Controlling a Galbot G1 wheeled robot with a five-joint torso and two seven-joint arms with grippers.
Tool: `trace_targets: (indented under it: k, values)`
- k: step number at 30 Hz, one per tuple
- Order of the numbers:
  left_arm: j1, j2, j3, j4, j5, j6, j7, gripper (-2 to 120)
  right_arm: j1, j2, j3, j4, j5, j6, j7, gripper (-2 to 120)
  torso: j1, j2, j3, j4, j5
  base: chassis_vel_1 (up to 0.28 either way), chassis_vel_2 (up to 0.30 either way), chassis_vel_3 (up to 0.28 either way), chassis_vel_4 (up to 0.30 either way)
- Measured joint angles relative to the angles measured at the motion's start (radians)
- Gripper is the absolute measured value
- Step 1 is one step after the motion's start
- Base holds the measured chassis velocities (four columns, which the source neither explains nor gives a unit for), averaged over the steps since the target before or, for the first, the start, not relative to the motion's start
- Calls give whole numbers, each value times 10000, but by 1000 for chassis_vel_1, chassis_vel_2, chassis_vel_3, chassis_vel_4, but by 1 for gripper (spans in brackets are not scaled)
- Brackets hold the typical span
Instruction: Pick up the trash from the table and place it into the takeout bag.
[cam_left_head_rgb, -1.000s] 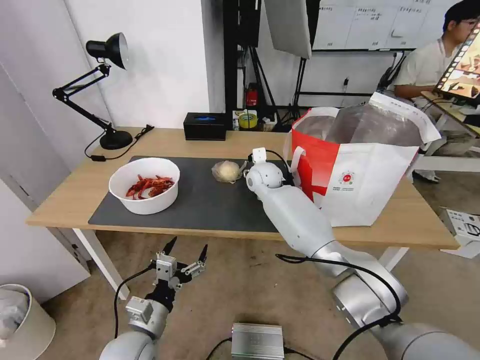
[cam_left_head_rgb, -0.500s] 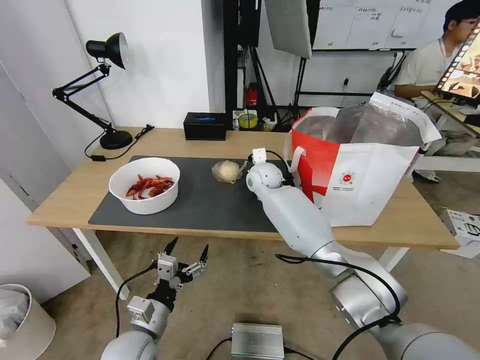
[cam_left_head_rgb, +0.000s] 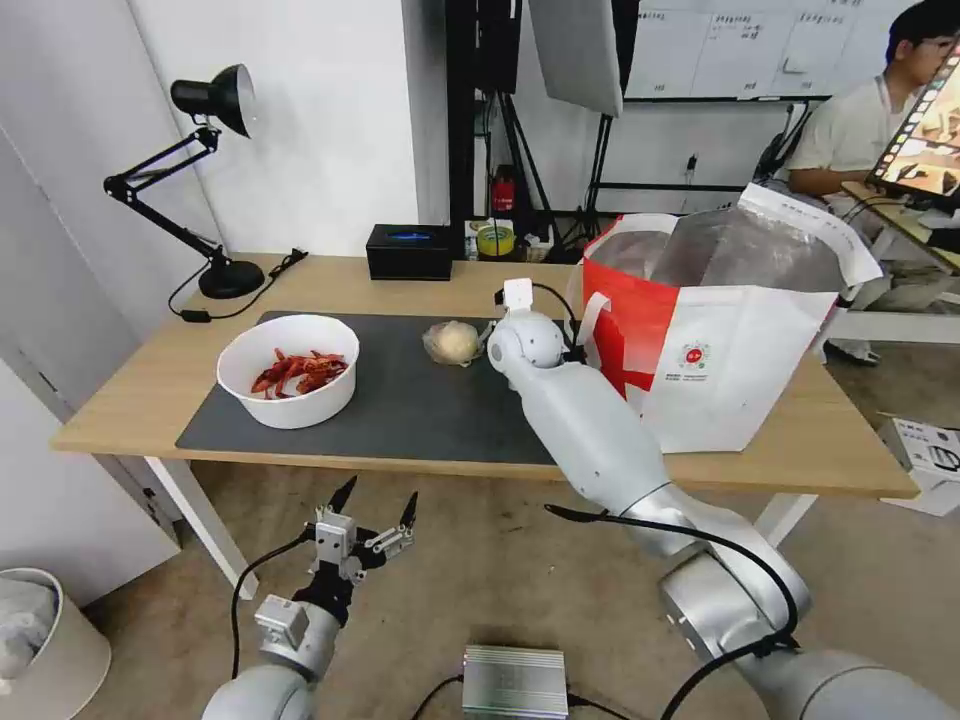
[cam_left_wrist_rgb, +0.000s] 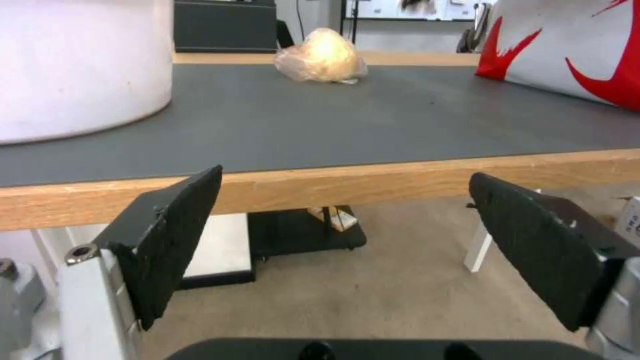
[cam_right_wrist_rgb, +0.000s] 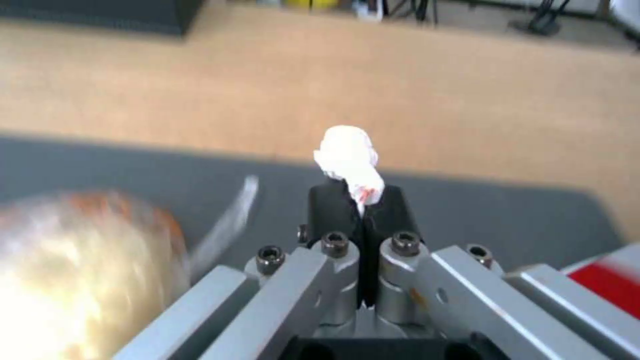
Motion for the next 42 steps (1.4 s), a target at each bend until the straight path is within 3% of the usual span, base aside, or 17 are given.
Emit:
trace_targets:
  k: [25,34,42]
  values:
    - [126,-156,-254,-139,9,-165,-42,100,-787,-560,-311,3552,692,-300,1533,0,0,0,0,1,0,0,0,0,0]
    - [149,-239,-261,-161,55,-185,-59,100,-1571,-988,-331,4905,817,-303,1586,0,-1,0,0,1,1,0,0,0,0]
    - [250,-275,-334,-205,81,-234,-75,100,-2538,-1915,51,7080,390,-190,1039,0,-1,0,-1,1,2,0,0,0,0]
